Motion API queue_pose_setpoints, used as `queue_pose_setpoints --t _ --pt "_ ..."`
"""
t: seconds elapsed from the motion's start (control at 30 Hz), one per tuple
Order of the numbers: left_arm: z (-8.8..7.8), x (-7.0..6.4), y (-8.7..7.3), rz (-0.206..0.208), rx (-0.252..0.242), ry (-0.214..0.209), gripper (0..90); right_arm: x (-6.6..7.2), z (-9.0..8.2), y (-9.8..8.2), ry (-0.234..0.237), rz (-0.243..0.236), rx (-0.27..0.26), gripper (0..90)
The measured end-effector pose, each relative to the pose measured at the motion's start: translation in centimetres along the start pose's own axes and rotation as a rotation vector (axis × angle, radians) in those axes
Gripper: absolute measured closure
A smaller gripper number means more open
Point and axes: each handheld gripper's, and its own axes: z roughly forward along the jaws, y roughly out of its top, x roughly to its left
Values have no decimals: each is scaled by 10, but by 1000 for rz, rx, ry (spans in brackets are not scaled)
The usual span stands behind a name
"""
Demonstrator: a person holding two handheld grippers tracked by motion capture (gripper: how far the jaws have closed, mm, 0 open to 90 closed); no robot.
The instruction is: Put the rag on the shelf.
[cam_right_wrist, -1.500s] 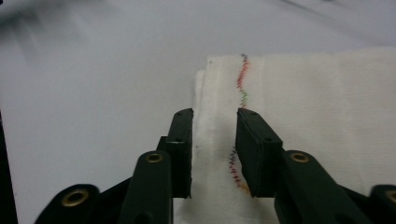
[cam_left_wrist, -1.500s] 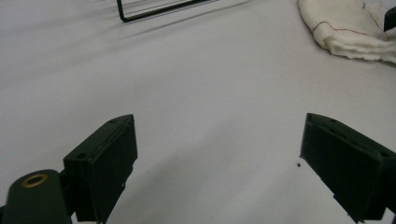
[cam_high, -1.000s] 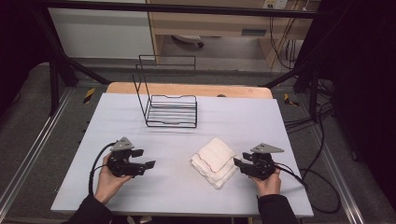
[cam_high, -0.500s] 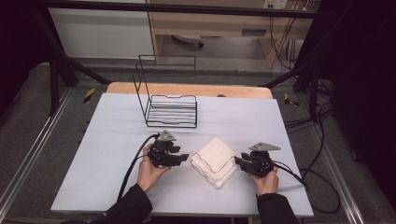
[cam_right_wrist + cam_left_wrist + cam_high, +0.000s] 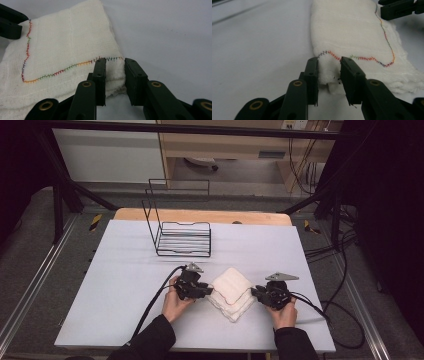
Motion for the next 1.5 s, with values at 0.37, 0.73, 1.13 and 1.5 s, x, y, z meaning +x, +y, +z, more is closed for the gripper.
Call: queue_pose_setpoints --t 0.37,0.73,1.13,1.5 --pt "-7 -11 -1 29 40 8 819 0 1 4 18 20 7 824" --pt "-29 -36 -27 17 34 24 816 6 16 19 47 -76 -22 820" --pt "-35 -34 -26 30 -9 34 583 8 12 21 89 -67 -76 602" --pt "-25 -7 16 67 -32 113 301 -2 -14 6 106 -13 -113 215"
